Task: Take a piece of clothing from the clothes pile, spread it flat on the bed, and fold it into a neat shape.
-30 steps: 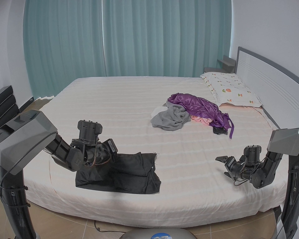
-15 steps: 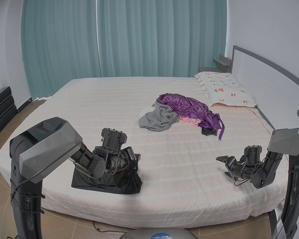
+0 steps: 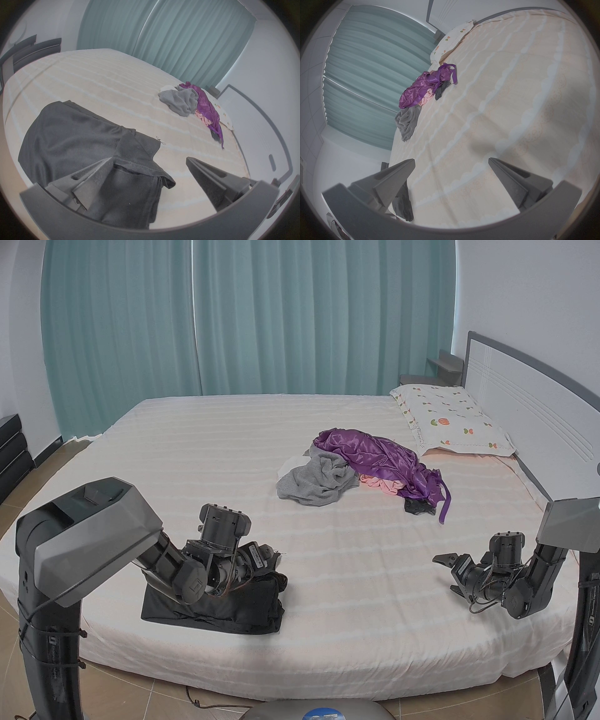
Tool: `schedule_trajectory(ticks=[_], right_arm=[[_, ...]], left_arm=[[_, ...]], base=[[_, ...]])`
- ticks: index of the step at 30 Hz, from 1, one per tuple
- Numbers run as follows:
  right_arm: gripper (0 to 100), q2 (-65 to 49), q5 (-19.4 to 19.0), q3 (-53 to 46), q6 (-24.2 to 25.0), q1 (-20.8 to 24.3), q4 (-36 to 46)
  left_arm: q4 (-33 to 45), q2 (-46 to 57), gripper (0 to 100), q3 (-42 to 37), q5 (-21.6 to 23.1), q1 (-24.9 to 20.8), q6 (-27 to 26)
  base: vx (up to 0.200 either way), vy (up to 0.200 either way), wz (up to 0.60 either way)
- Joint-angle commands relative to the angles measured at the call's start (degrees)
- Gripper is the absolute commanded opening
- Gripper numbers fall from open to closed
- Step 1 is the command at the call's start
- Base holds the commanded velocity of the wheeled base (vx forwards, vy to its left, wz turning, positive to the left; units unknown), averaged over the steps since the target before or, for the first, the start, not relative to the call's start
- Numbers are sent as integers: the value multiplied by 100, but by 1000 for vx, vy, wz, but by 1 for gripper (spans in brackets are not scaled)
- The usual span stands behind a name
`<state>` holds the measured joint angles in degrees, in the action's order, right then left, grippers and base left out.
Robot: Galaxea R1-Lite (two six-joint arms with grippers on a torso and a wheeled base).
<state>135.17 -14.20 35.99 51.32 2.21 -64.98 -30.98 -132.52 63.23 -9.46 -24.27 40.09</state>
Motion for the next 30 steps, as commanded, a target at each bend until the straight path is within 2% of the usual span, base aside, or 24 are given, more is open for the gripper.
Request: schedule_trajectory(ticks=[1,2,4,9,12,16,19,30], right_arm=[[100,9,-4,5,1,8,-6],[100,9,-4,5,1,8,2],[100,9,-4,5,1,8,2],[100,9,-4,5,1,8,2],[100,9,5,5,1,8,2],[100,9,5,5,9,8,-6],[100,9,5,5,9,8,-6],[100,1,5,-4,18,25,-6]], left_arm=[[-5,412,100,-259,23,160,236],[13,526,100,-329,50,247,499],[13,623,100,-435,93,344,675],[-14,693,100,-628,304,564,877],[-66,728,100,-795,621,792,1352],[-75,754,100,-944,911,959,1449],[-84,710,100,-1067,1447,1153,1580],[-84,684,100,-1261,1957,1504,1677]], base=[[0,0,0],[0,0,0],[0,0,0],[0,0,0],[0,200,0],[0,200,0],[0,200,0],[0,200,0]])
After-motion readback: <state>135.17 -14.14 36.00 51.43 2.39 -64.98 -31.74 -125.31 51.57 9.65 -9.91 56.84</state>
